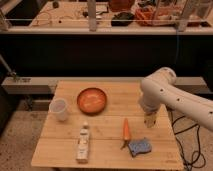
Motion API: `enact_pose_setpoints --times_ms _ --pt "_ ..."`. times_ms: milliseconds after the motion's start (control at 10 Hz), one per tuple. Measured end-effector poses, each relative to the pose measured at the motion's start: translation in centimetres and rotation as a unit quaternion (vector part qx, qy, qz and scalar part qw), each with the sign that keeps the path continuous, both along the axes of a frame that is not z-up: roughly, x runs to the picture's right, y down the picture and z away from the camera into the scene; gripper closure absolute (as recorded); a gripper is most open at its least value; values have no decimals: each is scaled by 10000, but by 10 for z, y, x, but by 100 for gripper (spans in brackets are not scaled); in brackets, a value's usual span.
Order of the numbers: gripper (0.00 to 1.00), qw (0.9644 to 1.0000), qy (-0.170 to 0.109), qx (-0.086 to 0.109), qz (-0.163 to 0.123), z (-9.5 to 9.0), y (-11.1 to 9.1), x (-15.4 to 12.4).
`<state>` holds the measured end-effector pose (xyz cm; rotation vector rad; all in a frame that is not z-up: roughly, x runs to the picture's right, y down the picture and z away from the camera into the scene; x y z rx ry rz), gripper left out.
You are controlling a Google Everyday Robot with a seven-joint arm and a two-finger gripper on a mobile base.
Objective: Place the pepper in the ceramic bowl
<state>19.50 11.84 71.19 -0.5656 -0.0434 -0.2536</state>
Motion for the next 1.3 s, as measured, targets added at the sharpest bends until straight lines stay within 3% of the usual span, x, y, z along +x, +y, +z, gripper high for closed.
enact_pose_setpoints --times_ms 800,1300 --pt "20 9970 -418 -21 -649 17 14 -39" --pt "20 9924 -669 -49 -1031 29 24 -54"
